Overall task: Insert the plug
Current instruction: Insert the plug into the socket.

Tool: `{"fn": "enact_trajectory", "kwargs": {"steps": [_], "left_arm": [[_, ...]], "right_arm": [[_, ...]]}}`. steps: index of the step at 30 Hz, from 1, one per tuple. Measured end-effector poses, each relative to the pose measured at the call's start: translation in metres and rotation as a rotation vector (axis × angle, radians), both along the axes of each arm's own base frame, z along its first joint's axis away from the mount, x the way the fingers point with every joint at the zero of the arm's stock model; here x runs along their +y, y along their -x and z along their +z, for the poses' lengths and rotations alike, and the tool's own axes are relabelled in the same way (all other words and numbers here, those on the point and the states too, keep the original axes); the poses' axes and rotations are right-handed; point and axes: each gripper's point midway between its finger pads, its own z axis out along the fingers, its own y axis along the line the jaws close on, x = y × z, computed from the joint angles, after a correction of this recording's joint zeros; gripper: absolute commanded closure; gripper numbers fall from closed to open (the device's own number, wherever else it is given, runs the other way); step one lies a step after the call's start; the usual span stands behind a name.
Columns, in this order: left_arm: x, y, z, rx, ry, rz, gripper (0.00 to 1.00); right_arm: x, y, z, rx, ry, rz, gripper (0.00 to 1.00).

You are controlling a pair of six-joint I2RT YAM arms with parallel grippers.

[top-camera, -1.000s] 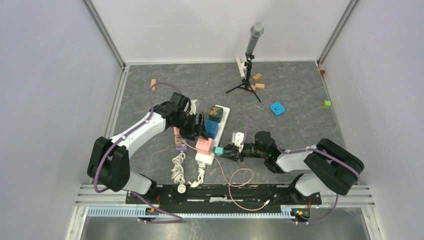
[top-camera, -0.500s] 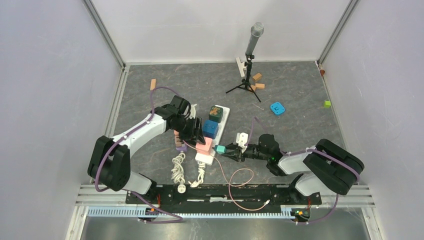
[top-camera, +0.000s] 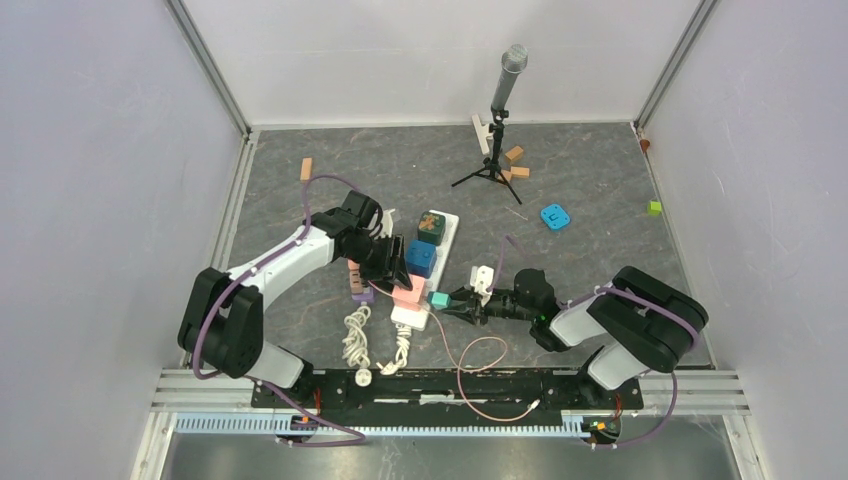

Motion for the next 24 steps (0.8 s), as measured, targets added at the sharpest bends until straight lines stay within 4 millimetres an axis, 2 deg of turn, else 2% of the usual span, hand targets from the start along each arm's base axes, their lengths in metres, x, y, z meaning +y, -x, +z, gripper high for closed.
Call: {"fn": "enact_trajectory", "kwargs": {"steps": [7, 15, 24], "left_arm": [[-0.0009, 0.0004, -0.0001, 0.004, 0.004, -0.007, 0.43], [-0.0012, 0.0002, -0.0005, 0.014, 0.008, -0.007, 0.44], [-0.0018, 0.0004, -0.0002, 0.022, 0.01, -0.009, 0.45]], "right_arm": [[0.0012, 0.0024, -0.0032, 0.006, 0.0, 0.016, 1.0], [0.004, 0.0041, 0.0036, -0.009, -0.031, 0.038, 1.0], [0.0035, 0.0041, -0.0045, 0.007, -0.017, 0.036, 1.0]]}}
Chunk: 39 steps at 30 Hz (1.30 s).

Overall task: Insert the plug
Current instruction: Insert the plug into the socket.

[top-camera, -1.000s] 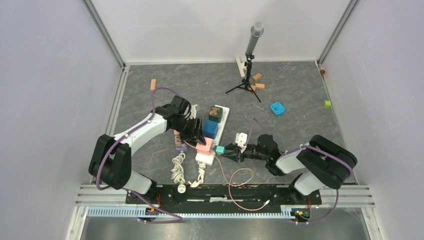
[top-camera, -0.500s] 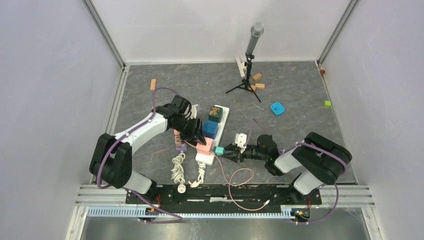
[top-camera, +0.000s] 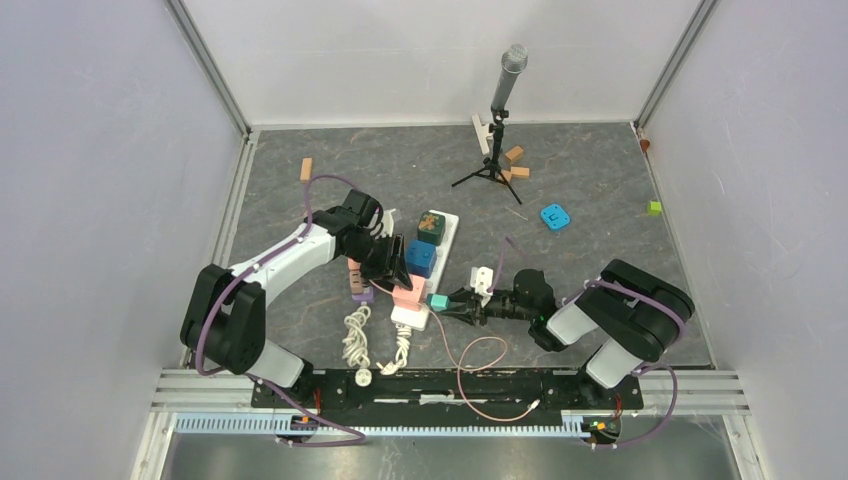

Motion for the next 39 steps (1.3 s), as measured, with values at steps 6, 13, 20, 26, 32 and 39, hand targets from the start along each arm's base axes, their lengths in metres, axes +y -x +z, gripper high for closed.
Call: {"fn": "enact_trajectory", "kwargs": {"steps": [6, 13, 20, 26, 32, 39], "left_arm": [[0.0, 0.0, 0.0, 0.001, 0.0, 0.0, 0.46], [0.0, 0.0, 0.0, 0.0, 0.001, -0.002, 0.47], [0.0, 0.0, 0.0, -0.008, 0.003, -0.017, 0.48], [0.0, 0.001, 0.0, -0.008, 0.005, -0.02, 0.51], [0.001, 0.0, 0.0, -0.006, 0.008, -0.021, 0.55], [0.001, 0.001, 0.0, -0.007, 0.009, -0.026, 0.61]], "right_arm": [[0.0, 0.0, -0.003, 0.016, -0.001, -0.003, 1.0], [0.002, -0.002, -0.004, 0.035, -0.018, -0.015, 1.0], [0.003, -0.003, -0.001, 0.043, -0.037, -0.018, 1.0], [0.004, -0.002, -0.005, 0.061, -0.043, -0.018, 1.0], [0.005, -0.002, -0.008, 0.069, -0.042, -0.018, 1.0], [0.007, -0.002, -0.012, 0.089, -0.039, -0.017, 1.0]]}}
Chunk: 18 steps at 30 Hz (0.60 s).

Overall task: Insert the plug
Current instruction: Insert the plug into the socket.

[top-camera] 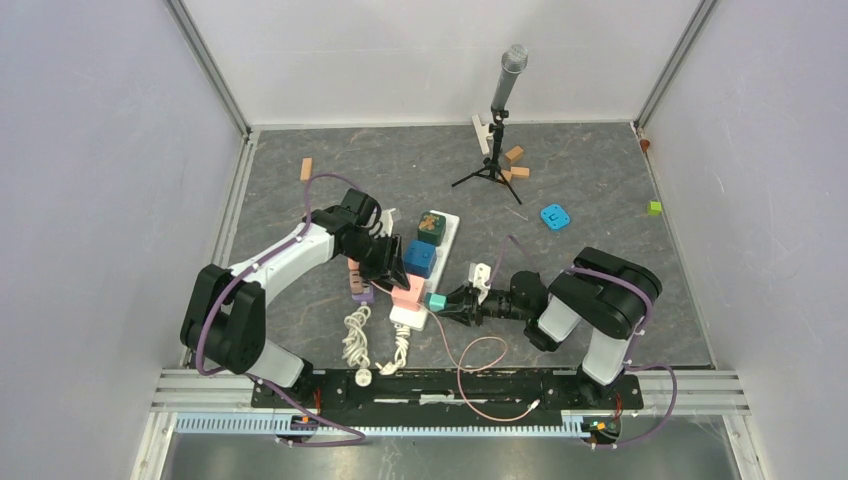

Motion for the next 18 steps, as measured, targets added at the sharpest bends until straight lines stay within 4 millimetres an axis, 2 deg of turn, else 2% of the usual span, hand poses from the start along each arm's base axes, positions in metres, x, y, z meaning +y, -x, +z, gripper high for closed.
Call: {"fn": "enact_trajectory", "kwargs": {"steps": [8, 18], "left_arm": [[0.003, -0.001, 0.0, -0.002, -0.003, -0.004, 0.67], [0.006, -0.002, -0.001, 0.0, -0.01, -0.009, 0.8]], "right_arm": [[0.007, -0.001, -0.002, 0.043, -0.003, -0.001, 1.0], [0.016, -0.005, -0.005, 0.063, 0.014, -0.016, 1.0]]}}
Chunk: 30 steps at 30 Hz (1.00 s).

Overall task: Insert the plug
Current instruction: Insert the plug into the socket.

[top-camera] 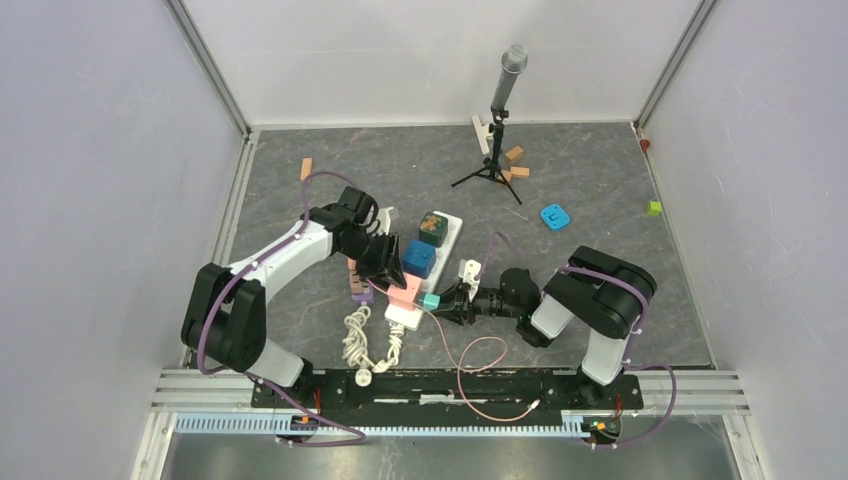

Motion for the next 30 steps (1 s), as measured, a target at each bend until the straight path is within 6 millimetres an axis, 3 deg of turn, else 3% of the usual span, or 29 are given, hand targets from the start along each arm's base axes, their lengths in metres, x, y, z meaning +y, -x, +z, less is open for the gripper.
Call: {"fn": "enact_trajectory", "kwargs": {"steps": [30], "left_arm": [[0.013, -0.021, 0.001, -0.067, -0.054, 0.036, 0.94]], "right_arm": [[0.024, -0.014, -0.007, -0.004, 0.179, -0.034, 1.0]]}}
